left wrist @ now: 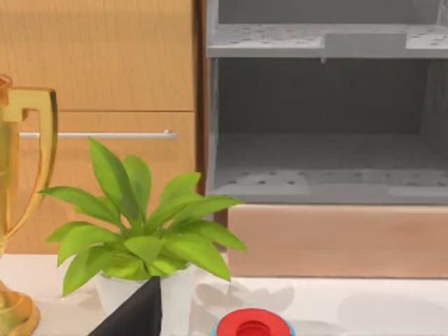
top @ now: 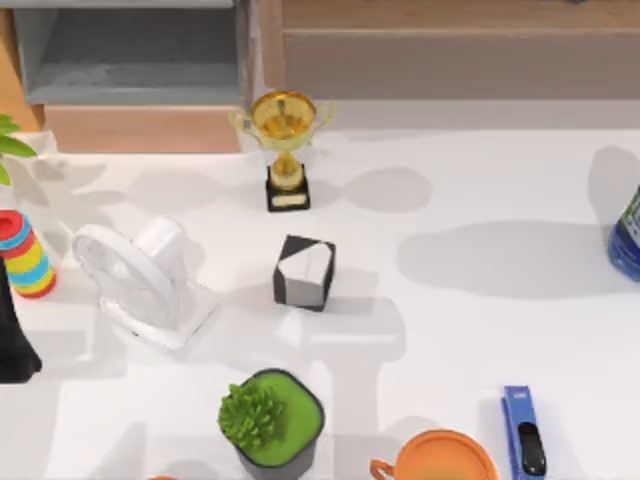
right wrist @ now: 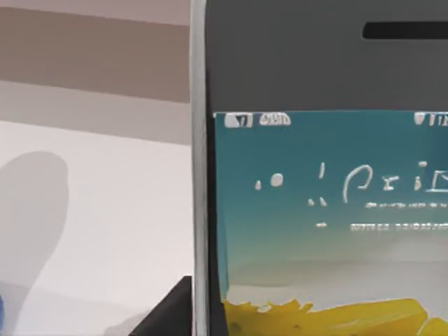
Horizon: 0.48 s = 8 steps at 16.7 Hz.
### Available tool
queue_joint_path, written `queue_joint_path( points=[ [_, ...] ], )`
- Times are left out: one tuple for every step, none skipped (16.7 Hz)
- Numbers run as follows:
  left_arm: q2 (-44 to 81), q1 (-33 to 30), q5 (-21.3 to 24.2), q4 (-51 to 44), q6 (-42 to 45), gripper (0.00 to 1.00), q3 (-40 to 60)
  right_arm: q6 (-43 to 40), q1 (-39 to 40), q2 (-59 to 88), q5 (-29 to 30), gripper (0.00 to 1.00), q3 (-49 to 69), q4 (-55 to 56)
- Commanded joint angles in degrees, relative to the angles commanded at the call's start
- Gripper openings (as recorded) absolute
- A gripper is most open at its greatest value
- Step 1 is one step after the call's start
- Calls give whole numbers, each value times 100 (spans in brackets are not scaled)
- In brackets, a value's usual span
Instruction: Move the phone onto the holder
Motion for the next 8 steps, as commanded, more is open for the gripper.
queue_joint_path(
  points=[
    [0, 0, 0, 0, 0, 100, 0, 52, 24, 52, 62, 0, 40, 34],
    [0, 0, 0, 0, 0, 100, 0, 149, 52, 96, 137, 0, 95, 88],
    [0, 0, 0, 0, 0, 100, 0, 274, 105, 98, 192, 0, 135, 139],
    [0, 0, 0, 0, 0, 100, 0, 401, 157, 93, 235, 0, 166, 205],
    [0, 0, 0, 0, 0, 100, 0, 483, 210, 117, 285, 0, 200, 320],
    [0, 0, 0, 0, 0, 100, 0, 507, 262, 181, 349, 0, 233, 492],
    [0, 0, 0, 0, 0, 100, 0, 486, 294, 282, 401, 0, 259, 697],
    [0, 0, 0, 0, 0, 100, 0, 469, 327, 411, 450, 0, 260, 875]
  ],
)
